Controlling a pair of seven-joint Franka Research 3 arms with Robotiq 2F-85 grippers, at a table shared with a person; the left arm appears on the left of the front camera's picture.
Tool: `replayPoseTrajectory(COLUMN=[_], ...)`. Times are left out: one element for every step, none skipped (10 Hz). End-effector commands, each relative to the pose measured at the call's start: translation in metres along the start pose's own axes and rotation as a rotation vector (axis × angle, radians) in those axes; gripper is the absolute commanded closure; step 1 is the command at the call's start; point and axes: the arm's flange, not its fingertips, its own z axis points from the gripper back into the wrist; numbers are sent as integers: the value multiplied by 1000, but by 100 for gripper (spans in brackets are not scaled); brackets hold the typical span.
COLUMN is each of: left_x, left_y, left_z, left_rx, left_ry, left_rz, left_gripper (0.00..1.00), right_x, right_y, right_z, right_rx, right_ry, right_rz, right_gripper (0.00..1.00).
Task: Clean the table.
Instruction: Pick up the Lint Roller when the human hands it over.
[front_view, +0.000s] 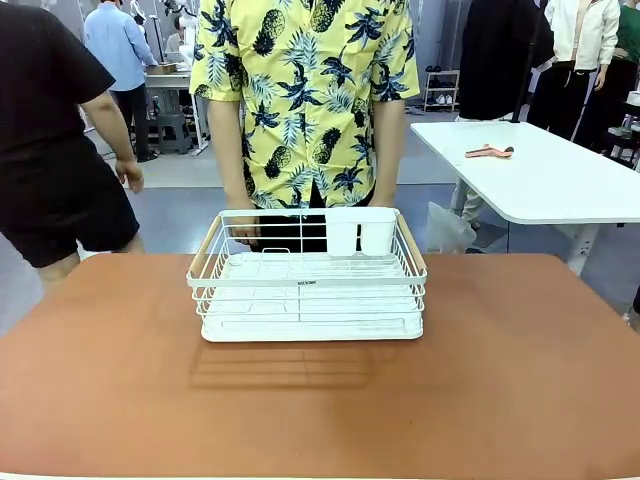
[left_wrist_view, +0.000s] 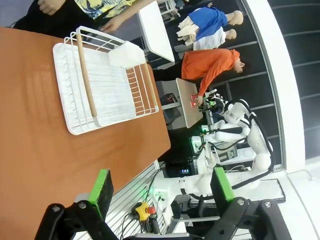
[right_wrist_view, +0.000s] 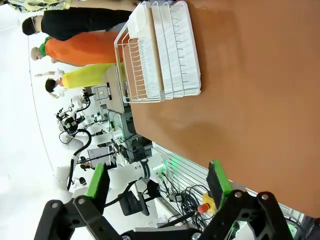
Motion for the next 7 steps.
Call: replayPoseTrajectory(left_x=[-3,-3,-3,-3,-3,-3,-3], left_y=[4,4,4,4,4,4,4], left_z=[6,6,6,6,6,6,6], left_rx=[-3,-3,-3,-3,-3,-3,-3], left_ry=[-17,-17,-17,-17,-17,-17,-17], left_rz=[8,8,8,8,8,8,8], left_gripper=[0,0,0,0,0,0,0], right_x=[0,0,0,0,0,0,0], right_y=[-3,-3,-3,-3,-3,-3,-3], right_z=[2,2,2,2,2,2,2], right_rx=[-5,-5,-5,-5,-5,-5,-5], right_ry=[-13,-13,-13,-13,-13,-13,-13], right_rz=[-10,-10,-10,-10,-10,-10,-10], right_gripper=[0,0,0,0,0,0,0])
